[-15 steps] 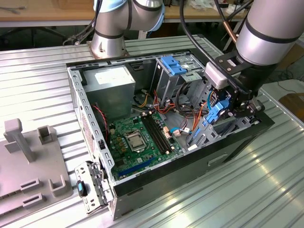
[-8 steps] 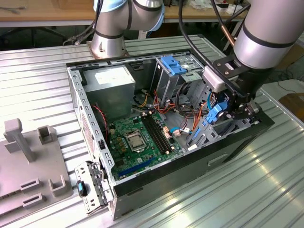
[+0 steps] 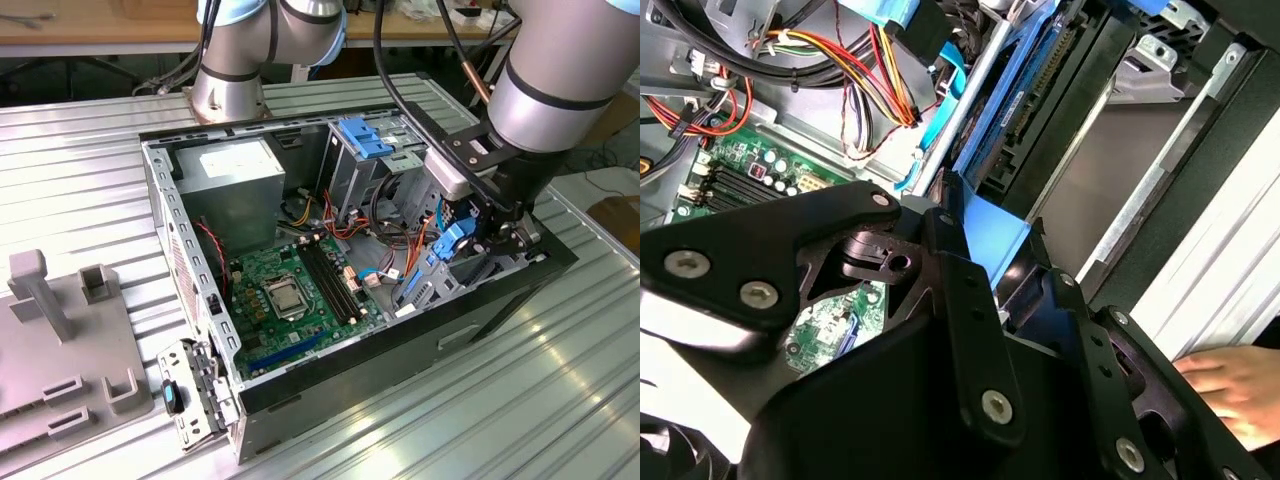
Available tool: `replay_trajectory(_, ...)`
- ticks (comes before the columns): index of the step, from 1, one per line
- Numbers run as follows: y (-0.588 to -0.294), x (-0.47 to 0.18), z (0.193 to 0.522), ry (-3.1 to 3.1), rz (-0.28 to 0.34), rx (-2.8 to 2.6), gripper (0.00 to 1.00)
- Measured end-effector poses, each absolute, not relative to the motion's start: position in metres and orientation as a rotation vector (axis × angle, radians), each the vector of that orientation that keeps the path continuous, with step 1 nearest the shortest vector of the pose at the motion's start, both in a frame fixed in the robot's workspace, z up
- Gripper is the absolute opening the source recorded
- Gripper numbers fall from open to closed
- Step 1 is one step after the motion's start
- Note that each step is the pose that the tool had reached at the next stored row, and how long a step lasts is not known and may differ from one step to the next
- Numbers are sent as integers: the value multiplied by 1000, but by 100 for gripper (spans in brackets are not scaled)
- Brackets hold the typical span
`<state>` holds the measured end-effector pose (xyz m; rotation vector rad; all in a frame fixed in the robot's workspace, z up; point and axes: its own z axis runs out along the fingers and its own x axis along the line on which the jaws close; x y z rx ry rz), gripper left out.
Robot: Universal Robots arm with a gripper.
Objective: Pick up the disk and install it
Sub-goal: 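Insert the disk into the insertion slot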
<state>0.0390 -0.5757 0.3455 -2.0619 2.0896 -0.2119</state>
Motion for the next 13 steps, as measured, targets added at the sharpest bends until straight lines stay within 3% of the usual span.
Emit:
replay_trajectory(5, -576, 39, 345, 2089, -211, -2061, 38)
replay_trajectory(6, -576, 39, 345, 2089, -211, -2061, 44)
replay_trajectory(13, -576, 39, 345, 2090, -212, -2062, 44)
